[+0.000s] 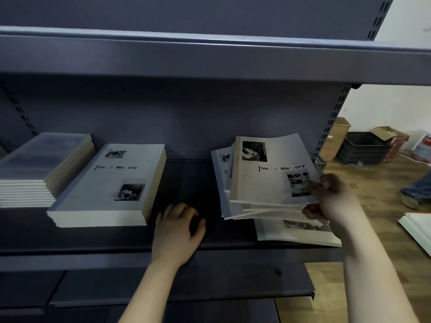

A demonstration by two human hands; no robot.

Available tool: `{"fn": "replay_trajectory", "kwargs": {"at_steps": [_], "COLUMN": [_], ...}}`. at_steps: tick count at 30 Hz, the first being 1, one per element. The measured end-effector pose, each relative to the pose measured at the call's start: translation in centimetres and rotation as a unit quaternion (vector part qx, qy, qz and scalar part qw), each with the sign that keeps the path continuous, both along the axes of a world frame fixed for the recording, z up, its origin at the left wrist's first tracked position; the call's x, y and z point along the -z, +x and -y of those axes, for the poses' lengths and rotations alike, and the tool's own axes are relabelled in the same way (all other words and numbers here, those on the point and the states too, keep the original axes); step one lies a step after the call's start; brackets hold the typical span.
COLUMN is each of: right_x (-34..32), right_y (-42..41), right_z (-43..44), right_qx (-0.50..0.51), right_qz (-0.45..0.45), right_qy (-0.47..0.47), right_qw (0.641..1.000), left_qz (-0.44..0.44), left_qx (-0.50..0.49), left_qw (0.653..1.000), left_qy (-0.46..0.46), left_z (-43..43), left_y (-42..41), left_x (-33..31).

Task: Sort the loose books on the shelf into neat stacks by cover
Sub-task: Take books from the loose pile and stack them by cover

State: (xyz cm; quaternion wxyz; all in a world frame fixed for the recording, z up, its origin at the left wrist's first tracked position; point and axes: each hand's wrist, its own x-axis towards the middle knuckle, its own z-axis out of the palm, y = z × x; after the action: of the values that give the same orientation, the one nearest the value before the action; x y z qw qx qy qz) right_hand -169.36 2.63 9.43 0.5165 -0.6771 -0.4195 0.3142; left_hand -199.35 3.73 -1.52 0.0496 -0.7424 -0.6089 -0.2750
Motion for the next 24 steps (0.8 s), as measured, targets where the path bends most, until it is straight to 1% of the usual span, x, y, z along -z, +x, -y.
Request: {"fn": "replay_trajectory", "kwargs": {"at_steps": [3, 10, 14, 17, 20, 24], "right_x": [-0.3, 0.0, -0.4, -0.9, -1.2, -1.5], "right_y": [-0.6, -1.2, -2.3, -3.9, -6.1, -10.0], "right_z": [0.3, 0.4, 1.1, 1.6, 1.9, 2.2], "right_qx": [-0.007, -0.004, -0.013, -0.026, -0.045, -0.075], "right_qz": [-0.065, -0.120, -0.158, -0.168, -0.183, -0.232], "right_qy": [0.020, 0.045, 0.063, 0.066, 0.061, 0.052], "right_qw": [0.998, 0.992, 0.985, 0.983, 0.980, 0.968], "left_qz": [-0.008, -0.042, -0.032, -0.017, -0.001, 0.018], "left_qx": [0.001, 0.014, 0.027, 0.042, 0.052, 0.059], "left_qw": [1.000, 0.999, 0.999, 0.999, 0.998, 0.998], "left_qy": [0.004, 0.009, -0.002, -0.017, -0.032, -0.034], "left_z": [0.1, 0.7, 1.9, 2.7, 3.5, 4.7], "left_y": [-0.1, -0.2, -0.7, -1.4, -2.5, -4.9], "left_x": [0.1, -0.2, -0.2, -0.4, -0.8, -1.0]}}
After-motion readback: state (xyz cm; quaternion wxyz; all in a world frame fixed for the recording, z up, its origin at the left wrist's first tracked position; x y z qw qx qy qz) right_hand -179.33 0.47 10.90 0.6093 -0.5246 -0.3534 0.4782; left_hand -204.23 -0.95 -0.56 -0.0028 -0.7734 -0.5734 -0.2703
